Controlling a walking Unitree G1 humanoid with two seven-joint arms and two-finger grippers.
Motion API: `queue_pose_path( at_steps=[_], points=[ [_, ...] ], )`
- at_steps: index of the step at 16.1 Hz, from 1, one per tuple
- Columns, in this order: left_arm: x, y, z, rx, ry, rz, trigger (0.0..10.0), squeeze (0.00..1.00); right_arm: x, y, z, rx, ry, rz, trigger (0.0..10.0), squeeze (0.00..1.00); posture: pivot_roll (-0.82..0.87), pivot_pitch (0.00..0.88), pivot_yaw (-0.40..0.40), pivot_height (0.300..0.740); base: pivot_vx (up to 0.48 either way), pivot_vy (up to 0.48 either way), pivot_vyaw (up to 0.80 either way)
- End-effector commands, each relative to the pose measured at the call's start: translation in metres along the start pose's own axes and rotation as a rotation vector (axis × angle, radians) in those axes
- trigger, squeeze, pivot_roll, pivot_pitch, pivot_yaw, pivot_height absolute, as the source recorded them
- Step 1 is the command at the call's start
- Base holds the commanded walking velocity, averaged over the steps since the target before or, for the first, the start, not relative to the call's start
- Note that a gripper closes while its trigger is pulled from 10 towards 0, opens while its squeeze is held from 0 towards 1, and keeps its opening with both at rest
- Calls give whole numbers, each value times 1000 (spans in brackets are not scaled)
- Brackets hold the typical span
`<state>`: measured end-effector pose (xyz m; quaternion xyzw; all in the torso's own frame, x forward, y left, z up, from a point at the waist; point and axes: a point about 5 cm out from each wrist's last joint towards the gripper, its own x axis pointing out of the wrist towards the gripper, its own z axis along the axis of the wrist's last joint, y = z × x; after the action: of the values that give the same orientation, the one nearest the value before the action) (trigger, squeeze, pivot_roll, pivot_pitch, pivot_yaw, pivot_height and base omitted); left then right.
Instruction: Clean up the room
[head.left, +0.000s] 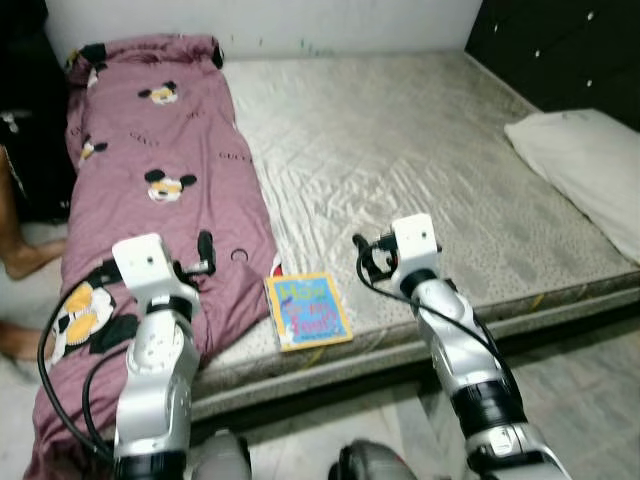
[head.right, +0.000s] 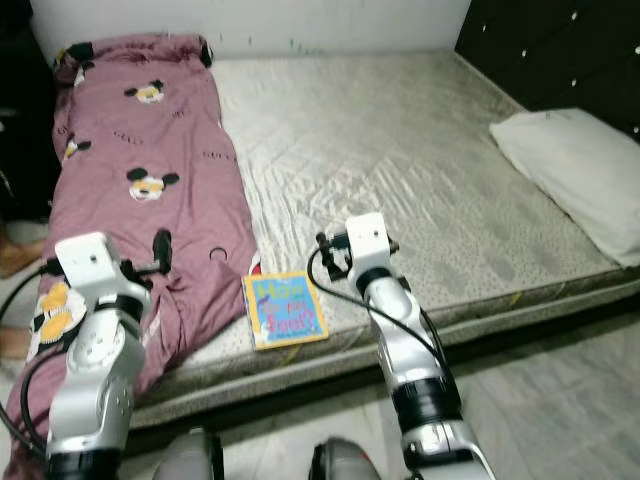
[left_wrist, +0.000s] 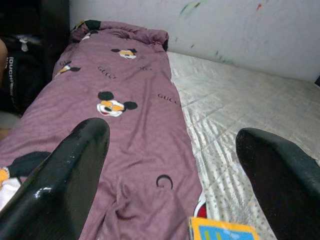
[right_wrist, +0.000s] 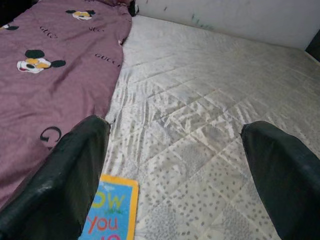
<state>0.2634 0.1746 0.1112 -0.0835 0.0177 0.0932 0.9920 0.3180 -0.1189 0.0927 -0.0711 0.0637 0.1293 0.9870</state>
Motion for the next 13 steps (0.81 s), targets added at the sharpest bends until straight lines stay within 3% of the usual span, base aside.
queue_pose_path(
  at_steps=[1,12,13],
  points=[
    [0,-1,1,12,1,2,10000,0,-1,-1,0,2,-1,1,10000,0,-37,0,-63,645,0,0,0],
    [0,0,2,12,-11,22,10000,0,0,5,0,-40,-12,54,10000,0,-29,0,-72,645,0,0,0],
    [0,0,2,11,-11,22,10000,0,0,5,0,-41,-15,58,10000,0,-29,0,-72,645,0,0,800]
  ],
)
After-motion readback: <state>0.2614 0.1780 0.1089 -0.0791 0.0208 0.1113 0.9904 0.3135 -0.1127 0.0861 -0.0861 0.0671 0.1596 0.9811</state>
